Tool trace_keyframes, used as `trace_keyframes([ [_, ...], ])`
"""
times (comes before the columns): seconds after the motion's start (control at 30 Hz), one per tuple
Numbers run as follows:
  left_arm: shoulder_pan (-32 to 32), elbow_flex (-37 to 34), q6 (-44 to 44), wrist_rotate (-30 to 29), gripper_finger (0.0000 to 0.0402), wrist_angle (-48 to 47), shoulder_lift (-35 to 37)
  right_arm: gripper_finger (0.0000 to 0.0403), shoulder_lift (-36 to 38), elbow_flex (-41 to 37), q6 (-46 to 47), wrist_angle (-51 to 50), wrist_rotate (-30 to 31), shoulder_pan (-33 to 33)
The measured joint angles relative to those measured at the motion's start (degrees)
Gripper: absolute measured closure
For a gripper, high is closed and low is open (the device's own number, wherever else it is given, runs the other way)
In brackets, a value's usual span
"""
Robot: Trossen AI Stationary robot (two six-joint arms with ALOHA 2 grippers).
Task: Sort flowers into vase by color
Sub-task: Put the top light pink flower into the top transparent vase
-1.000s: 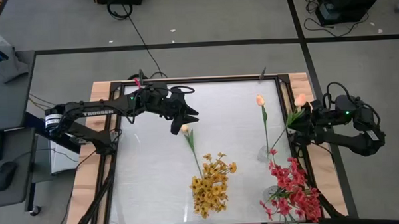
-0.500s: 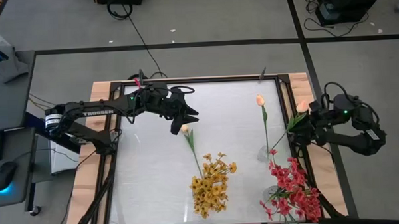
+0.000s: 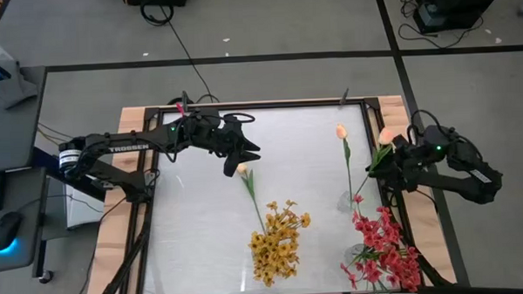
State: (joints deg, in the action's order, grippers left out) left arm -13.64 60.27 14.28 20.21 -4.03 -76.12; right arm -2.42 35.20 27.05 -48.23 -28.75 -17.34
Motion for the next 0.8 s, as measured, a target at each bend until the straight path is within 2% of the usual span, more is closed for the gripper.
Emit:
trace_keyframes([
  [0.6, 0.01, 0.0, 0.0, 0.0, 0.0241, 0.0, 0.0, 0.0271, 0.02, -1.2, -1.52, -0.47, 2.09, 0.01],
  [0.8, 0.01, 0.0, 0.0, 0.0, 0.0241, 0.0, 0.0, 0.0287, -0.09, -1.18, -1.17, -0.63, 2.37, 0.0],
])
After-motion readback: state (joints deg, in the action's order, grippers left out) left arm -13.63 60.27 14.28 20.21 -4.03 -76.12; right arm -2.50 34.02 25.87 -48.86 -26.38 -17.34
